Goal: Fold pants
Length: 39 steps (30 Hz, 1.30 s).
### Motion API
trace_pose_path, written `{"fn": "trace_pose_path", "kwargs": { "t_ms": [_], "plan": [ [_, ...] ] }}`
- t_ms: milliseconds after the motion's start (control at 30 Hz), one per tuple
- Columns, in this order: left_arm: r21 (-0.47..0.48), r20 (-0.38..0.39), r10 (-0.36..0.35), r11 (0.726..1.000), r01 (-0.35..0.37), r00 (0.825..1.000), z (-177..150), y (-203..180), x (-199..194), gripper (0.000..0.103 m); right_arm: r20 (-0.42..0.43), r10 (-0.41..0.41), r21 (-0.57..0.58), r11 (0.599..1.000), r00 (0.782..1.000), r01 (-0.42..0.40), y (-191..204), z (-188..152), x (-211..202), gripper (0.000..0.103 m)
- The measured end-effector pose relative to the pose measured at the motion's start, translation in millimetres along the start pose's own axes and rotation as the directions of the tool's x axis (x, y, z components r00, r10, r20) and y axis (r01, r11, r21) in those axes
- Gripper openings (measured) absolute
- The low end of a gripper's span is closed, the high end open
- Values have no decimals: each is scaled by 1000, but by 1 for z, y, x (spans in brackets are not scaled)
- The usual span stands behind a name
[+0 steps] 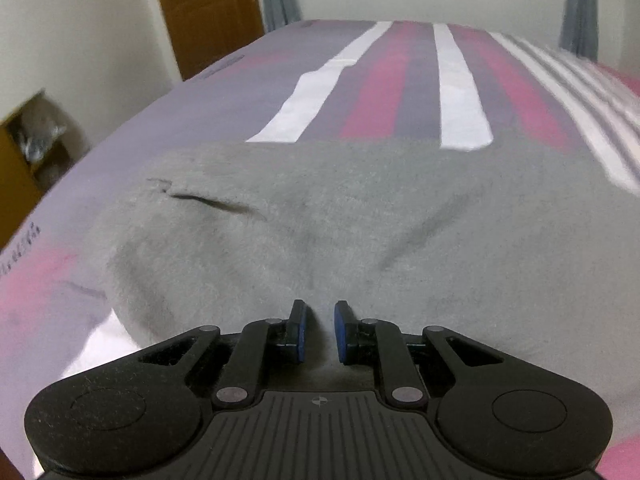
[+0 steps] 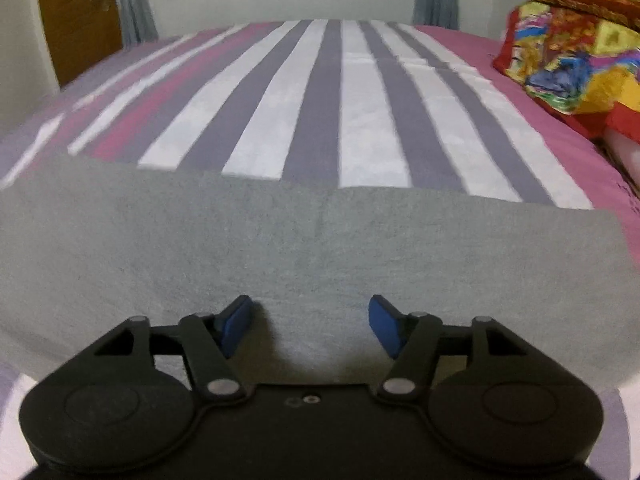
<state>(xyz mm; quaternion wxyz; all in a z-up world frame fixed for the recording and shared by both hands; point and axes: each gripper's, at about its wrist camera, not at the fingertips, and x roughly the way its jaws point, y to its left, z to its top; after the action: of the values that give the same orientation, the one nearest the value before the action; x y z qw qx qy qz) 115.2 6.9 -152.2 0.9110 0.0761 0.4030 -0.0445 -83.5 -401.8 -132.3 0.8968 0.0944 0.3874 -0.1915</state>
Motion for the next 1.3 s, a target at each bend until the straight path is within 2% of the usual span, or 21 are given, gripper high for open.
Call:
{"fn": "trace_pose_path", "kwargs": {
  "t_ms": [67, 167, 300, 433, 467, 500, 567, 633, 767, 833, 867, 900, 933, 1000, 1067, 1133, 1200, 1233, 1267, 1300],
  "plan": [
    [5, 24, -60, 998, 60, 998, 1, -11, -16, 15, 13, -3, 58, 998, 1000, 2, -18, -7, -17, 64],
    [88, 52, -149, 986, 144, 987, 1, -51, -35, 16, -5, -13, 184, 983, 1000, 13, -62, -17, -34, 62],
    [131, 24, -285, 951, 279, 958, 1, -110, -49, 16, -13, -38, 343, 938, 999, 40, -120, -35, -58, 58],
    [163, -9, -358, 921, 355, 934, -9, -161, -59, 16, -34, -68, 447, 891, 997, 76, -154, -56, -74, 57],
    [165, -26, -371, 914, 370, 928, -14, -171, -60, 16, -39, -70, 477, 875, 997, 81, -163, -61, -75, 53],
    [167, -46, -379, 909, 381, 924, -18, -182, -61, 16, -39, -66, 512, 856, 997, 76, -172, -66, -75, 46],
    [183, -49, -364, 912, 367, 930, -29, -198, -63, 16, -28, -45, 567, 822, 999, 54, -184, -71, -73, 43],
    [192, -51, -345, 917, 349, 937, -35, -204, -63, 16, -3, -40, 613, 789, 999, 34, -193, -72, -71, 43],
    [181, -75, -356, 914, 364, 931, -33, -199, -66, 16, 23, -58, 677, 735, 998, 27, -205, -66, -58, 43],
    [200, -74, -352, 911, 360, 933, -34, -200, -66, 16, 31, -67, 693, 721, 997, 27, -209, -64, -52, 39],
    [216, -70, -346, 910, 353, 936, -35, -202, -66, 16, 36, -65, 694, 719, 997, 22, -209, -63, -49, 31],
    [227, -67, -341, 910, 347, 938, -36, -203, -67, 16, 50, -57, 690, 724, 997, 7, -207, -62, -50, 14],
    [230, -66, -339, 910, 345, 938, -37, -202, -68, 16, 68, -43, 684, 729, 997, -15, -207, -60, -53, 11],
    [226, -70, -339, 911, 346, 938, -37, -203, -69, 16, 117, -60, 644, 764, 991, -30, -202, -56, -65, 10],
    [227, -73, -335, 911, 343, 939, -36, -206, -67, 16, 83, -70, 622, 783, 994, 3, -203, -56, -58, 10],
    [227, -72, -332, 913, 340, 941, -36, -207, -67, 16, 43, -77, 640, 768, 996, 32, -208, -61, -49, 13],
    [227, -69, -331, 914, 338, 941, -36, -207, -67, 16, 67, -55, 659, 752, 996, -3, -209, -61, -48, 25],
    [229, -68, -328, 914, 335, 942, -37, -208, -67, 16, 84, -41, 661, 750, 996, -25, -209, -60, -48, 25],
    [229, -68, -326, 915, 333, 943, -37, -209, -67, 16, 84, -48, 653, 757, 995, -19, -205, -60, -50, 22],
    [228, -68, -325, 915, 332, 943, -37, -209, -67, 16, 83, -62, 638, 770, 995, -5, -203, -58, -50, 15]
  ]
}}
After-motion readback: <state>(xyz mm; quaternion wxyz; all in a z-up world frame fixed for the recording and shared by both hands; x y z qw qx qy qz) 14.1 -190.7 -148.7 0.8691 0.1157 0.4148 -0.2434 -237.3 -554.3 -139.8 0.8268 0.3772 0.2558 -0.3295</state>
